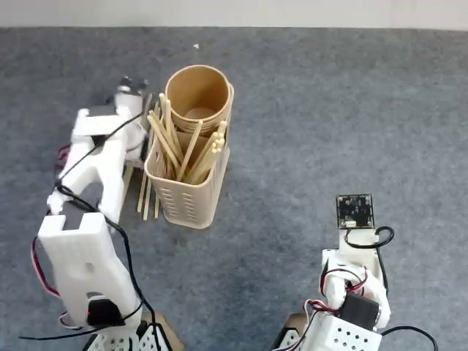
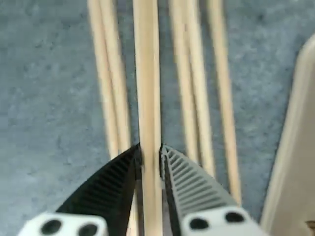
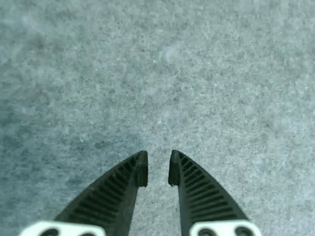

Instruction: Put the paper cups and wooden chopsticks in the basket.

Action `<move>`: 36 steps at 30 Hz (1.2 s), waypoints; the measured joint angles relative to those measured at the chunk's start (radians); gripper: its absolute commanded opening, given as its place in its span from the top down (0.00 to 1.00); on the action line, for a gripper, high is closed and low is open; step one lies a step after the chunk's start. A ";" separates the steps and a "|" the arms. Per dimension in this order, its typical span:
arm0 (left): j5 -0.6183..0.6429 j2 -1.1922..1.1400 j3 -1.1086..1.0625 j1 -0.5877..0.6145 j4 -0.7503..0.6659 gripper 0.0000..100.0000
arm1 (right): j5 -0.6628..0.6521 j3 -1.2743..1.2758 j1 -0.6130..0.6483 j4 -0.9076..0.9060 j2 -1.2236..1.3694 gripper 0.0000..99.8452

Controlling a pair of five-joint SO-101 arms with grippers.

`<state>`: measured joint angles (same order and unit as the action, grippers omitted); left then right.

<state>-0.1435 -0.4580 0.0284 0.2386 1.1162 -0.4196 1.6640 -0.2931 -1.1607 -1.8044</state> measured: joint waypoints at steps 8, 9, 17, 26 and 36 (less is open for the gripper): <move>0.002 0.000 0.354 0.032 0.285 0.99 | 0.000 0.000 0.000 0.000 0.000 0.91; 0.002 0.000 0.402 0.034 0.316 0.99 | 0.000 0.000 0.000 0.000 0.000 0.91; 0.035 0.000 0.813 0.029 0.565 0.99 | 0.000 0.000 0.000 0.000 0.000 0.91; 0.112 0.350 1.108 -0.183 0.651 1.00 | 0.000 0.000 0.000 0.000 0.000 0.91; 0.114 1.086 0.496 -0.423 0.511 1.00 | 0.000 0.000 0.000 0.000 0.000 0.91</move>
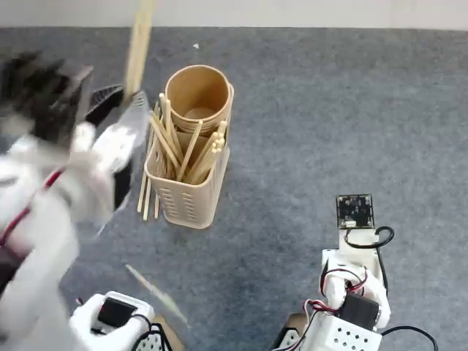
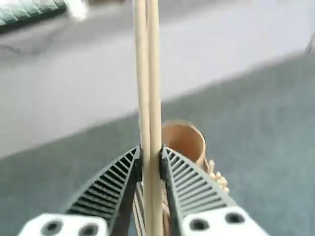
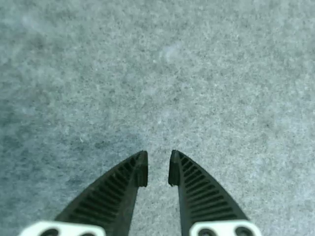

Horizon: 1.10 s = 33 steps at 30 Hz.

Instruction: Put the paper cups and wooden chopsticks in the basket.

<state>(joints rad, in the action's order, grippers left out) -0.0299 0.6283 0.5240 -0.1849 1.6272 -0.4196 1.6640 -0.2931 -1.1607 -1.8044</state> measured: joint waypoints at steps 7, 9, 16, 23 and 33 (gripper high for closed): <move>0.041 0.152 -0.529 0.029 -0.520 1.00 | 0.000 0.000 0.000 0.000 0.000 0.91; 0.071 0.135 -0.644 0.031 -0.649 1.00 | 0.000 0.000 0.000 0.000 0.000 0.91; 0.106 0.135 -0.921 0.031 -0.931 1.00 | 0.000 0.000 0.000 0.000 0.000 0.91; 0.110 0.137 -1.063 0.028 -0.957 0.98 | 0.000 0.000 0.000 0.000 0.000 0.91; 0.110 0.137 -1.045 0.031 -0.807 0.84 | 0.000 0.000 0.000 0.000 0.000 0.91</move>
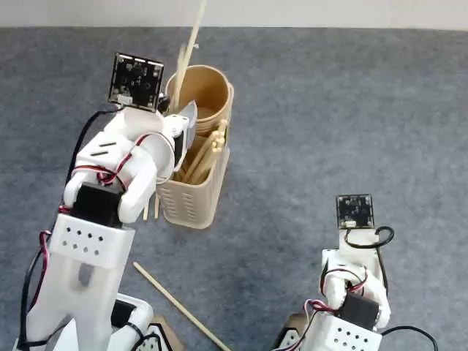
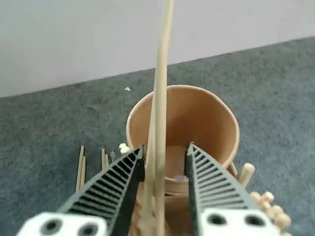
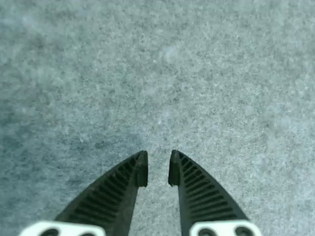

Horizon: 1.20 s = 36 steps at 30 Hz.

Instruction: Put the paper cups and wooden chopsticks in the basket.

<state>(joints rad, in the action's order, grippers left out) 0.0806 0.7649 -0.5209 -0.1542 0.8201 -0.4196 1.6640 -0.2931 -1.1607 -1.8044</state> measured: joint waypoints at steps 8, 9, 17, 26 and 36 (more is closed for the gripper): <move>-0.002 0.002 0.235 0.043 0.196 0.85 | 0.000 0.000 0.000 0.000 0.000 0.91; -0.002 0.002 0.262 0.054 0.218 0.85 | 0.000 0.000 0.000 0.000 0.000 0.91; -0.005 -0.112 0.399 0.331 0.281 0.84 | 0.000 0.000 0.000 0.000 0.000 0.91; -0.209 -0.796 0.589 0.422 0.402 0.81 | 0.000 0.000 0.000 0.000 0.000 0.91; -0.256 -1.410 1.103 0.430 0.644 0.81 | 0.000 0.000 0.000 0.000 0.000 0.91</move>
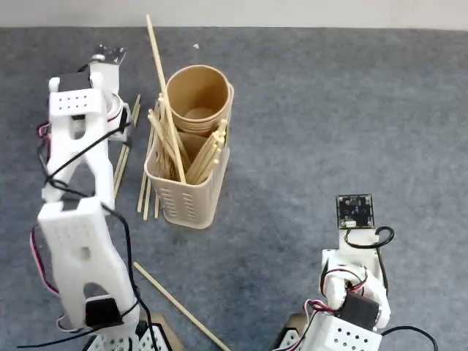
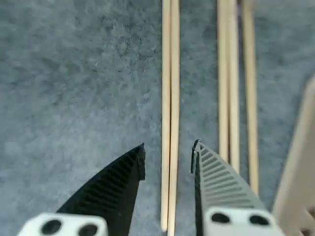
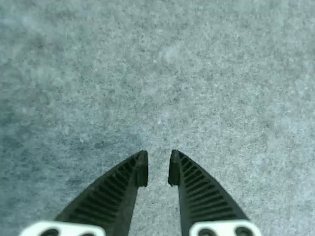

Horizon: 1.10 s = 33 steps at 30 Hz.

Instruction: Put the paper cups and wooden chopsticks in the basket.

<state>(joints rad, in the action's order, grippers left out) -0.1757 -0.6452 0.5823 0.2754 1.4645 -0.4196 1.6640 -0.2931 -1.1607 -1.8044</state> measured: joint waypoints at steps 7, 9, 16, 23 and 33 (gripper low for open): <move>0.000 -0.295 0.273 0.011 0.072 0.84 | 0.000 0.000 0.000 0.000 0.000 0.91; -0.002 -0.351 0.339 0.011 0.084 0.88 | 0.000 0.000 0.000 0.000 0.000 0.91; -0.044 -0.462 0.511 0.005 0.173 0.96 | 0.000 0.000 0.000 0.000 0.000 0.91; -0.052 -0.462 0.758 0.032 0.282 0.97 | 0.000 0.000 0.000 0.000 0.000 0.91; -0.006 -0.009 0.815 -0.006 0.299 0.99 | 0.000 0.000 0.000 0.000 0.000 0.91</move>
<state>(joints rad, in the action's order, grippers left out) -0.1818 -0.6544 1.3970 0.2693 1.7637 -0.4196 1.6640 -0.2931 -1.1607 -1.8044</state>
